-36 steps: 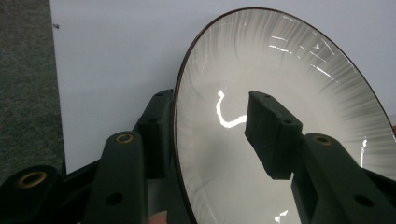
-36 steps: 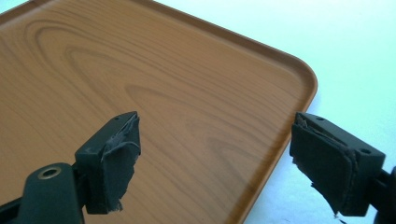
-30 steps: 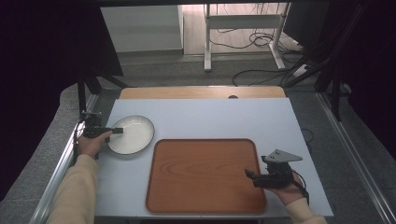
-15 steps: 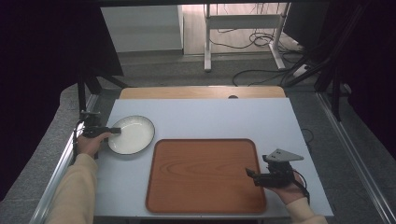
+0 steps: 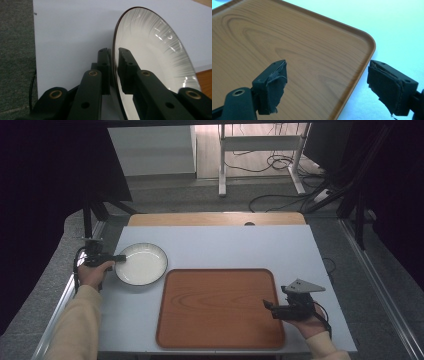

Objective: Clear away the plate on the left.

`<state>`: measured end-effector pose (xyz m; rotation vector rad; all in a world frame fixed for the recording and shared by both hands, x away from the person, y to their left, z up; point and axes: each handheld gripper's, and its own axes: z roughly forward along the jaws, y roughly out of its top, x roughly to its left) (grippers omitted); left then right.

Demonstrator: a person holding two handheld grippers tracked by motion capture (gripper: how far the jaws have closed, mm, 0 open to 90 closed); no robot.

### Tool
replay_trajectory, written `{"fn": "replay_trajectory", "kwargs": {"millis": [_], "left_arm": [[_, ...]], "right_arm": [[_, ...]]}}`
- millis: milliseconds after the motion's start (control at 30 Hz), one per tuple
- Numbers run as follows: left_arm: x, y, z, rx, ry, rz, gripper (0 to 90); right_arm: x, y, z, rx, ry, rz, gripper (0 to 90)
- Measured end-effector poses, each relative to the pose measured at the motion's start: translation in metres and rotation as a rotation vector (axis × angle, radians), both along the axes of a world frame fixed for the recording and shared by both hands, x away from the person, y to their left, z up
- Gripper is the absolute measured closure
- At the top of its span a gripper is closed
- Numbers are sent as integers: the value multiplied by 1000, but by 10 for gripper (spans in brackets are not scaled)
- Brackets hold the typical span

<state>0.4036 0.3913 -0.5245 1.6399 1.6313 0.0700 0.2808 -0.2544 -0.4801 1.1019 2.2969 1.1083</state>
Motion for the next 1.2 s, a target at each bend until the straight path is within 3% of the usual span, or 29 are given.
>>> {"fn": "replay_trajectory", "kwargs": {"millis": [367, 633, 767, 1067, 1200], "left_arm": [[-4, -6, 12, 40, -28, -9, 835], [-5, -12, 19, 48, -77, -2, 841], [-6, -12, 21, 55, -81, 2, 841], [-10, -10, 26, 32, -107, 27, 831], [-14, -5, 30, 0, -123, 36, 830]], "right_arm": [[-1, 1, 0, -5, -4, 3, 164], [-1, 1, 0, -5, -6, 2, 164], [-1, 0, 0, -4, -8, 0, 164], [-1, 0, 1, -2, -11, -1, 164], [-1, 0, 1, -1, -13, -1, 164]]}}
